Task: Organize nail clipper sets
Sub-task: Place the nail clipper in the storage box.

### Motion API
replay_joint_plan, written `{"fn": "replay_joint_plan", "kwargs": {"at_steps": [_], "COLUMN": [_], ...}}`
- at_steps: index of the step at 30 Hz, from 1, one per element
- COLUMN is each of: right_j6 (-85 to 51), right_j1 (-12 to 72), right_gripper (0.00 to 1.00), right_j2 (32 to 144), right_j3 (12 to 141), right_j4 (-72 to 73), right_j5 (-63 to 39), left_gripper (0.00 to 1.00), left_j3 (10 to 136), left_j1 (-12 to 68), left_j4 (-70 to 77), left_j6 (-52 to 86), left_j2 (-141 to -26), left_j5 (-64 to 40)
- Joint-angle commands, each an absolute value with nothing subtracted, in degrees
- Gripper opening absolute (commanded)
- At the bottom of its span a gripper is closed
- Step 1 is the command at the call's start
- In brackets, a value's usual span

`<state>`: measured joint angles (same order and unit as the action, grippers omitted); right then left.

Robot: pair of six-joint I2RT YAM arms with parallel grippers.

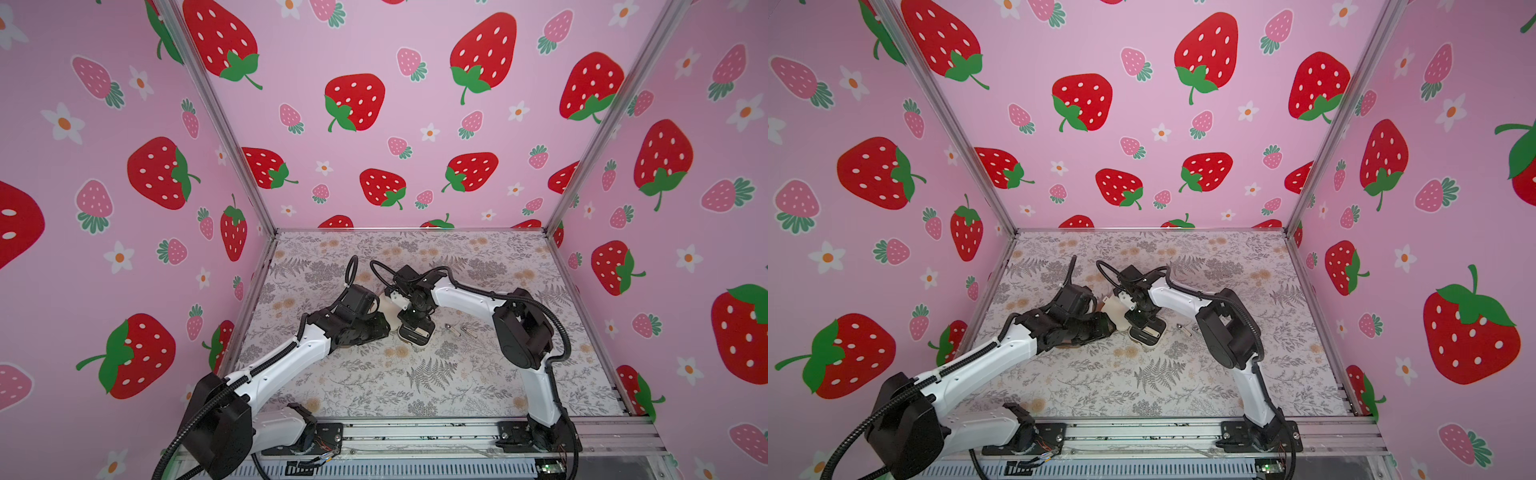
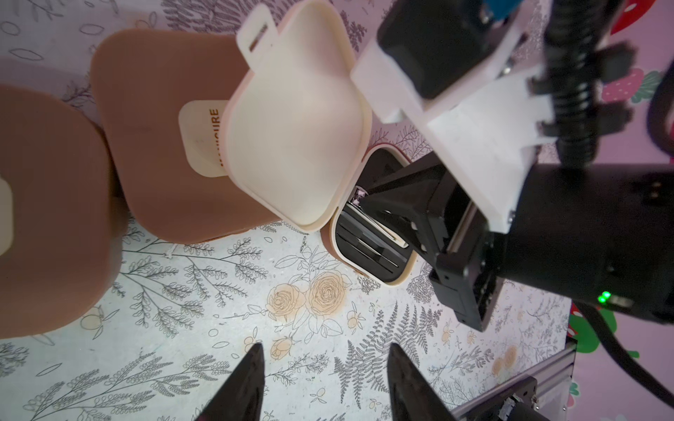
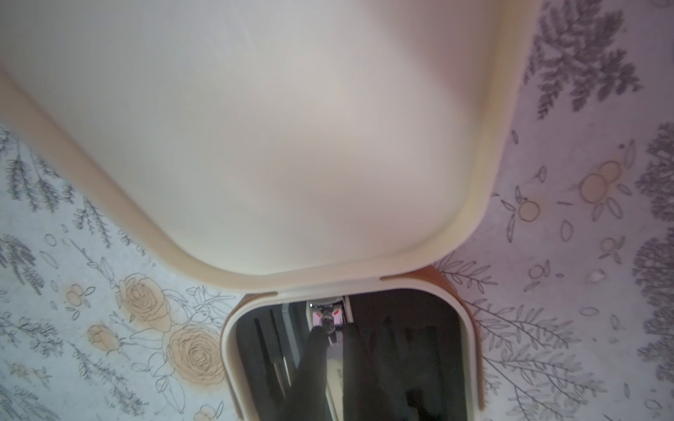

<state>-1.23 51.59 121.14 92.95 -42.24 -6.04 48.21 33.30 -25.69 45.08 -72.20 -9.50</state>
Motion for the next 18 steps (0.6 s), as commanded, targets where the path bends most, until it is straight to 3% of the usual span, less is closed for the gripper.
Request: {"fn": "replay_joint_plan", "kwargs": {"at_steps": [1,9,18], "right_j6": [-2.1,-6.0,-5.1], "right_j1": [51.6,47.8,41.5], "right_gripper": [0.14,0.3,0.34], "right_j2": [121.2,108.8,108.5], "right_j3": [90.8,89.5,84.6], "right_j4": [-45.3,-42.5,-41.0], "right_j5": [-4.8,-3.8,-6.2], "left_gripper": [0.49,0.45,0.39], "left_j3": [47.4,47.8,48.4], "left_j1": [34.2,37.7,39.1], "left_j4": [-22.1,-19.9,-18.6], "left_j6": [47.4,57.5,60.8], "left_j2": [-73.9,-79.1,-86.3], "left_j5": [-12.4,-12.0,-9.4]}}
